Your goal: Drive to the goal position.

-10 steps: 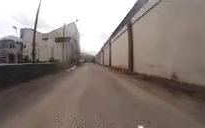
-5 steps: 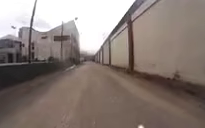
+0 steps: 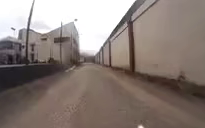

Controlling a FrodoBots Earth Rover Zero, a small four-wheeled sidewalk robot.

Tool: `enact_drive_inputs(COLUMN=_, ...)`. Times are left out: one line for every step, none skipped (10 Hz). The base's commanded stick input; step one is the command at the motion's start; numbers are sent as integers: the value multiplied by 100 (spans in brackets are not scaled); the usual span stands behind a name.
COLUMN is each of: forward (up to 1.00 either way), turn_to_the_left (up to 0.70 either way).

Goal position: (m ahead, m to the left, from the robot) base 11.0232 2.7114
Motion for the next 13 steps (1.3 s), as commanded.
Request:
enact_drive_inputs(forward=30, turn_to_the_left=0)
enact_drive_inputs(forward=30, turn_to_the_left=0)
enact_drive_inputs(forward=30, turn_to_the_left=0)
enact_drive_inputs(forward=30, turn_to_the_left=0)
enact_drive_inputs(forward=30, turn_to_the_left=0)
enact_drive_inputs(forward=30, turn_to_the_left=0)
enact_drive_inputs(forward=30, turn_to_the_left=0)
enact_drive_inputs(forward=30, turn_to_the_left=0)
enact_drive_inputs(forward=30, turn_to_the_left=0)
enact_drive_inputs(forward=30, turn_to_the_left=0)
enact_drive_inputs(forward=30, turn_to_the_left=0)
enact_drive_inputs(forward=30, turn_to_the_left=0)
enact_drive_inputs(forward=30, turn_to_the_left=0)
